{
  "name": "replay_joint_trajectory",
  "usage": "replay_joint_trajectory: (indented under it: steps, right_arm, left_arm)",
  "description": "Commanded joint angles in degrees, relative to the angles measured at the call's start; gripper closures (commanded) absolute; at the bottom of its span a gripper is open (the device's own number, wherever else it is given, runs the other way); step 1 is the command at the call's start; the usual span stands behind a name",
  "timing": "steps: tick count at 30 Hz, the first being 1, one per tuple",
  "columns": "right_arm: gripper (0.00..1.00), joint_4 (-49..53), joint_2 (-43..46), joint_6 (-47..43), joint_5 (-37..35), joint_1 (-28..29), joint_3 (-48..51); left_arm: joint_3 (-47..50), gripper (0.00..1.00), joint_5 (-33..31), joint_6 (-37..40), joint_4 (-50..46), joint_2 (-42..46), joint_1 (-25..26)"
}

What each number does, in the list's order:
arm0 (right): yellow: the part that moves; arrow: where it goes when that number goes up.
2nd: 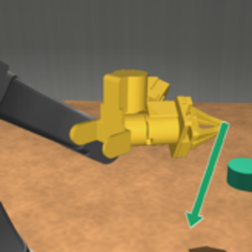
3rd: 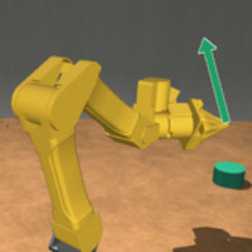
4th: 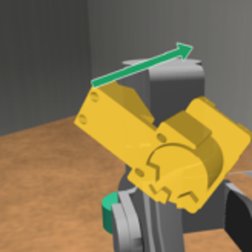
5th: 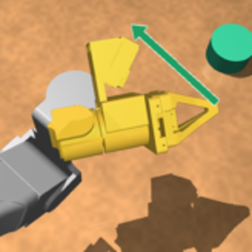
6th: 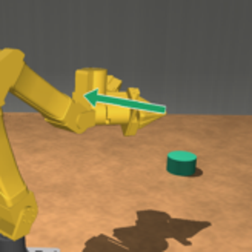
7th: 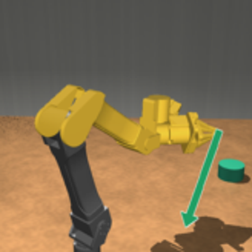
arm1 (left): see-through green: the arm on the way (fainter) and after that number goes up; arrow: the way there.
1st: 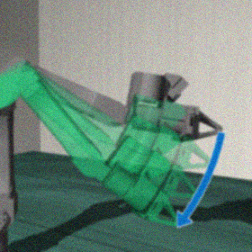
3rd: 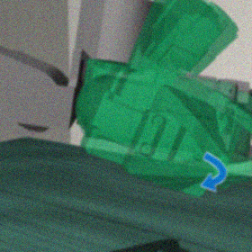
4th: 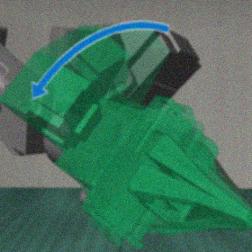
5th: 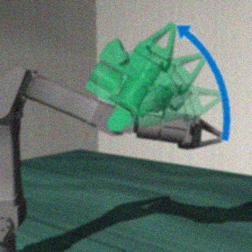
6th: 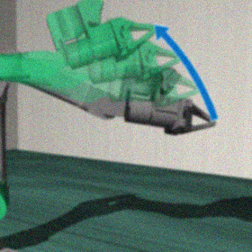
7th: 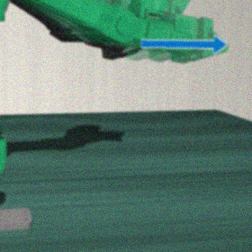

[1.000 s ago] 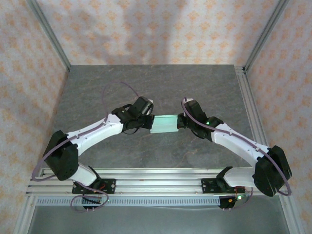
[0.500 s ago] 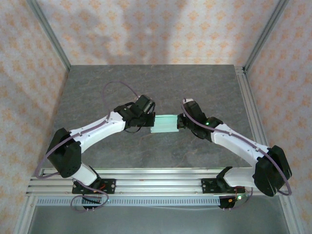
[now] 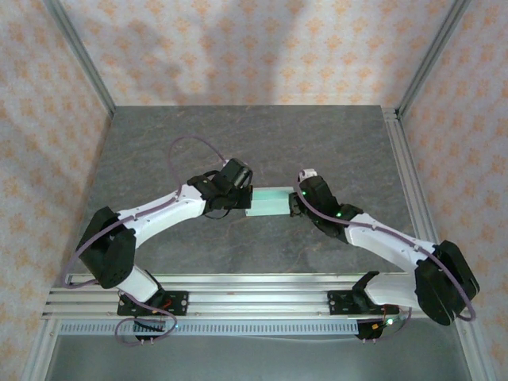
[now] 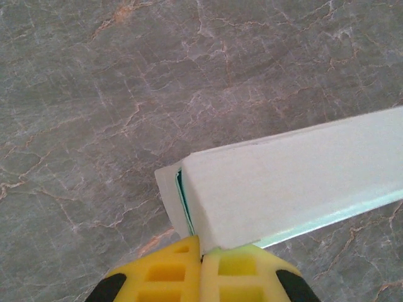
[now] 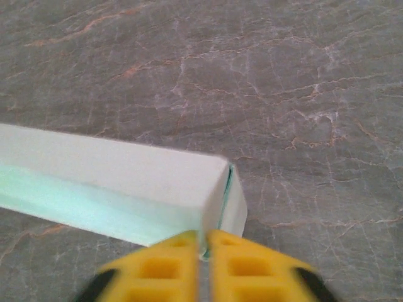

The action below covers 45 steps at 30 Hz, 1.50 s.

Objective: Fold the paper box

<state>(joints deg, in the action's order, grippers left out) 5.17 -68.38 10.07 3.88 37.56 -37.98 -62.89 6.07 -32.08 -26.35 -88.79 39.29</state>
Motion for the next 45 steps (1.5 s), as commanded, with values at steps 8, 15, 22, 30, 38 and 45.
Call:
replay_joint_trajectory:
  steps: [8,15,22,30,38,45]
  right_arm:
    - [0.34,0.0,4.6,4.1,-3.4,0.3,-4.0]
    - [0.39,5.1,-6.2,9.1,-7.8,0.3,-10.2]
    - [0.42,4.8,-11.3,11.3,-6.3,0.3,-10.0]
    - [0.44,3.0,-12.5,12.4,-6.0,0.3,-8.1]
    - [0.46,2.5,-12.6,12.6,-5.7,0.3,-6.6]
    - [0.47,2.2,-12.6,12.1,-4.6,0.3,-7.1]
  left_arm:
    - [-0.2,1.00,-0.3,0.9,-3.5,-3.5,0.9]
    - [-0.2,0.94,0.1,1.1,-3.4,-3.0,1.1]
    - [0.0,0.69,2.6,2.9,-2.6,-0.9,1.2]
    - [4.8,0.16,11.9,5.0,10.3,6.5,1.2]
    - [4.8,0.24,3.6,-3.3,10.5,5.3,-0.3]
    - [4.7,0.62,3.3,-4.0,8.1,0.4,-0.5]
